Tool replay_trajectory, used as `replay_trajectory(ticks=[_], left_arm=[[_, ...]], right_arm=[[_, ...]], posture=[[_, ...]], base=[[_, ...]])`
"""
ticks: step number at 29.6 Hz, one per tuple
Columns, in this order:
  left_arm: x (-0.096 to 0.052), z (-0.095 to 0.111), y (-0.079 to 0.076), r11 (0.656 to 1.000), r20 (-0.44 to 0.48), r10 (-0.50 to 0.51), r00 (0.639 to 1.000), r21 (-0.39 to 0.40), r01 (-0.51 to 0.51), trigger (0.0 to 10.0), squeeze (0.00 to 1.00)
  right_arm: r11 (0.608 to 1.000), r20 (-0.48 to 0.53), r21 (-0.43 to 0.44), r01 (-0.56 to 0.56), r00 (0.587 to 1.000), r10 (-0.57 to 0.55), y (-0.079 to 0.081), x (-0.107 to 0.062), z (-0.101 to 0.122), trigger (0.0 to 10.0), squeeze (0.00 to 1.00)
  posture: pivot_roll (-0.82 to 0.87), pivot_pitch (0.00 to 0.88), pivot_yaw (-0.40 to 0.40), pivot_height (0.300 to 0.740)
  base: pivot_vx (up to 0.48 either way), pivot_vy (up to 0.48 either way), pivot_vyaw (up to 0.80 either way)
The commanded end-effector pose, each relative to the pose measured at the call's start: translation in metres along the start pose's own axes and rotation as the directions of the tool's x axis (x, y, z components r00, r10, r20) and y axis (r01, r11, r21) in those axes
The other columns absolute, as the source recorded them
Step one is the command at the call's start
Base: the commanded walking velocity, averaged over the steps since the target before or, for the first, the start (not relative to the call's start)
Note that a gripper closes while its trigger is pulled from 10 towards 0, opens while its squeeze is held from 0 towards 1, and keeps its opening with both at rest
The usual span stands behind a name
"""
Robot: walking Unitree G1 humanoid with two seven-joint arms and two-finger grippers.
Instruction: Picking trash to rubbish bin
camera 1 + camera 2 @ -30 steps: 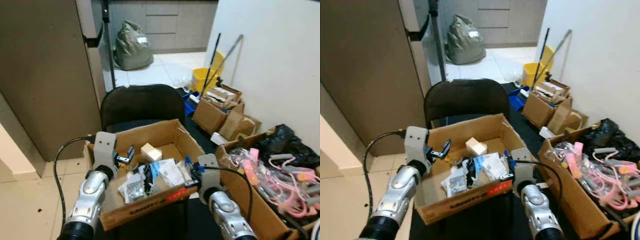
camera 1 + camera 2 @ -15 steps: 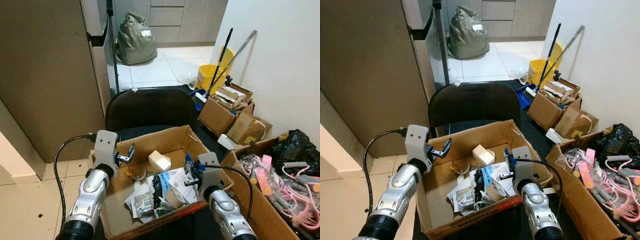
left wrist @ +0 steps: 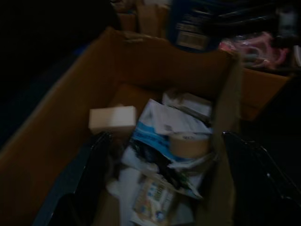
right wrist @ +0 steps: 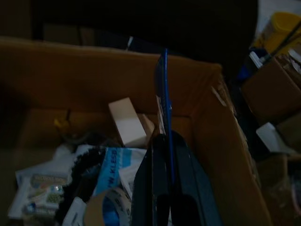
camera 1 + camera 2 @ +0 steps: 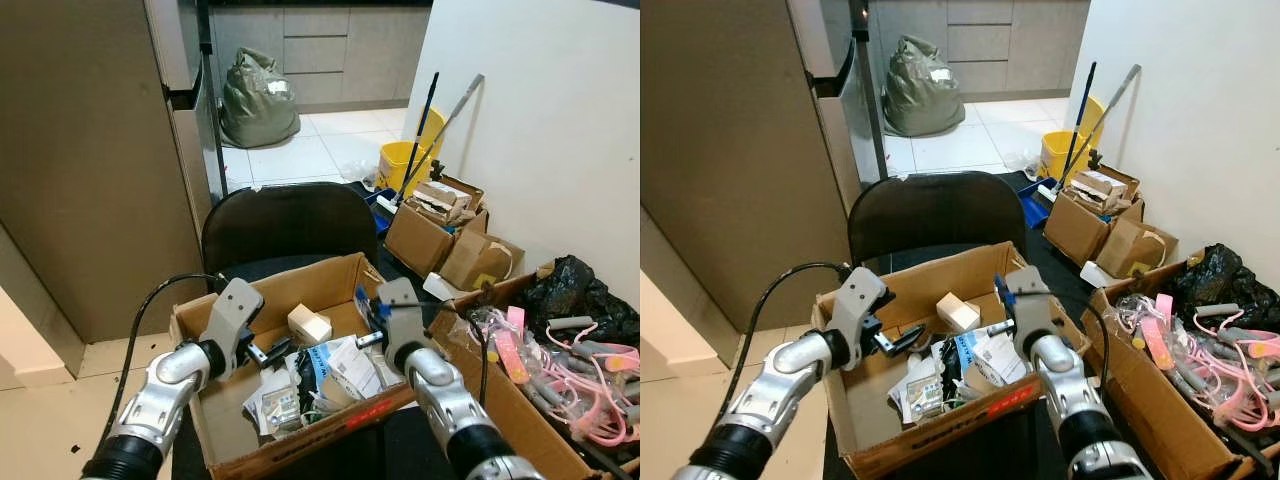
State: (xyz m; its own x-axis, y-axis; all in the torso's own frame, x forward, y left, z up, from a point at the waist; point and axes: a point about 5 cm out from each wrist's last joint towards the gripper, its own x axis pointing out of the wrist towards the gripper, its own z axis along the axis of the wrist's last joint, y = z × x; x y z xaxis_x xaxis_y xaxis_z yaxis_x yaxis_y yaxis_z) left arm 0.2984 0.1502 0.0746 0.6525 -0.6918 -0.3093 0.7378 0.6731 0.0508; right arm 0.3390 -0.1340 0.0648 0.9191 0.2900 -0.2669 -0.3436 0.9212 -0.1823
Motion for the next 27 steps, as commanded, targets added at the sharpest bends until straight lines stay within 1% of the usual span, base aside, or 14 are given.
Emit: replay_trajectory(ticks=[1, 5, 10, 13, 14, 17, 20, 21, 22, 23, 24, 25, 26, 27], left_arm=[[-0.003, -0.003, -0.002, 0.999, -0.014, -0.035, 0.999, -0.012, 0.035, 10.0, 0.0], [-0.004, -0.004, -0.002, 0.999, -0.037, -0.046, 0.998, -0.004, 0.046, 10.0, 0.0], [-0.007, -0.008, -0.008, 0.995, -0.061, -0.1, 0.993, -0.026, 0.099, 10.0, 0.0], [-0.008, -0.01, -0.009, 0.994, -0.071, -0.11, 0.991, -0.033, 0.108, 10.0, 0.0], [-0.009, -0.01, -0.009, 0.992, -0.074, -0.121, 0.99, -0.037, 0.119, 10.0, 0.0], [-0.01, -0.01, -0.009, 0.992, -0.081, -0.121, 0.989, -0.027, 0.119, 10.0, 0.0], [-0.008, -0.009, -0.004, 0.998, -0.075, -0.059, 0.995, -0.007, 0.059, 10.0, 0.0], [-0.007, -0.008, 0.004, 1.0, -0.072, 0.019, 0.997, -0.003, -0.019, 10.0, 0.0], [-0.007, -0.008, 0.004, 1.0, -0.072, 0.019, 0.997, -0.003, -0.019, 10.0, 0.0], [-0.006, -0.006, 0.011, 0.995, -0.061, 0.1, 0.993, 0.012, -0.1, 10.0, 0.0], [-0.005, -0.002, 0.019, 0.982, -0.035, 0.188, 0.982, -0.005, -0.188, 10.0, 0.0], [-0.005, 0.002, 0.024, 0.968, -0.009, 0.251, 0.968, -0.015, -0.251, 10.0, 0.0], [-0.005, 0.002, 0.024, 0.968, -0.009, 0.251, 0.968, -0.015, -0.251, 10.0, 0.0], [-0.005, 0.005, 0.026, 0.958, 0.003, 0.285, 0.959, -0.02, -0.285, 10.0, 0.0]], right_arm=[[0.999, -0.04, -0.026, -0.03, 0.999, 0.029, 0.007, 0.001, -0.005, 10.0, 0.0], [0.994, -0.045, -0.086, -0.068, 0.997, 0.065, 0.017, 0.009, 0.001, 10.0, 0.0], [0.988, -0.054, -0.118, -0.101, 0.994, 0.095, 0.024, 0.012, 0.003, 10.0, 0.0], [0.987, -0.058, -0.114, -0.109, 0.993, 0.103, 0.024, 0.012, 0.002, 10.0, 0.0], [0.99, -0.058, -0.089, -0.109, 0.993, 0.104, 0.024, 0.012, 0.001, 10.0, 1.0], [0.993, -0.055, -0.065, -0.096, 0.994, 0.093, 0.022, 0.011, 0.0, 10.0, 1.0], [0.994, -0.037, -0.099, -0.042, 0.999, 0.039, 0.017, 0.011, 0.001, 10.0, 1.0], [0.995, -0.027, -0.102, -0.015, 1.0, 0.013, 0.014, 0.01, 0.001, 10.0, 0.0], [0.995, -0.027, -0.102, -0.015, 1.0, 0.013, 0.014, 0.01, 0.001, 10.0, 0.0], [0.995, -0.014, -0.103, 0.01, 1.0, -0.012, 0.011, 0.01, 0.002, 10.0, 0.0], [0.995, 0.001, -0.094, 0.045, 0.999, -0.045, 0.005, 0.008, 0.002, 10.0, 0.0], [0.994, 0.015, -0.078, 0.073, 0.997, -0.072, 0.0, 0.006, 0.001, 10.0, 0.0], [0.994, 0.015, -0.078, 0.073, 0.997, -0.072, 0.0, 0.006, 0.001, 10.0, 0.0], [0.994, 0.028, -0.062, 0.089, 0.996, -0.087, -0.004, 0.003, -0.001, 10.0, 0.0]], posture=[[-0.04, 0.045, -0.006, 0.74], [-0.03, 0.043, -0.019, 0.74], [-0.02, 0.041, -0.024, 0.74], [-0.02, 0.04, -0.024, 0.74], [-0.02, 0.04, -0.024, 0.74], [-0.02, 0.035, -0.022, 0.74], [-0.03, 0.034, -0.021, 0.74], [-0.03, 0.034, -0.021, 0.74], [-0.03, 0.034, -0.021, 0.74], [-0.03, 0.032, -0.021, 0.74], [-0.03, 0.032, -0.022, 0.74], [-0.03, 0.032, -0.023, 0.74], [-0.03, 0.032, -0.023, 0.74], [-0.04, 0.031, -0.023, 0.74]], base=[[0.0, 0.0, 0.0], [0.0, 0.0, 0.0], [0.0, 0.0, 0.0], [0.0, 0.0, 0.0], [0.0, 0.0, 0.0], [0.0, 0.0, 0.0], [0.0, 0.0, 0.0], [0.0, 0.0, 0.0], [0.0, 0.0, 0.0], [0.0, 0.0, 0.0], [0.0, 0.0, 0.0], [0.0, 0.0, 0.0], [0.0, 0.0, 0.0], [0.0, 0.0, 0.0]])
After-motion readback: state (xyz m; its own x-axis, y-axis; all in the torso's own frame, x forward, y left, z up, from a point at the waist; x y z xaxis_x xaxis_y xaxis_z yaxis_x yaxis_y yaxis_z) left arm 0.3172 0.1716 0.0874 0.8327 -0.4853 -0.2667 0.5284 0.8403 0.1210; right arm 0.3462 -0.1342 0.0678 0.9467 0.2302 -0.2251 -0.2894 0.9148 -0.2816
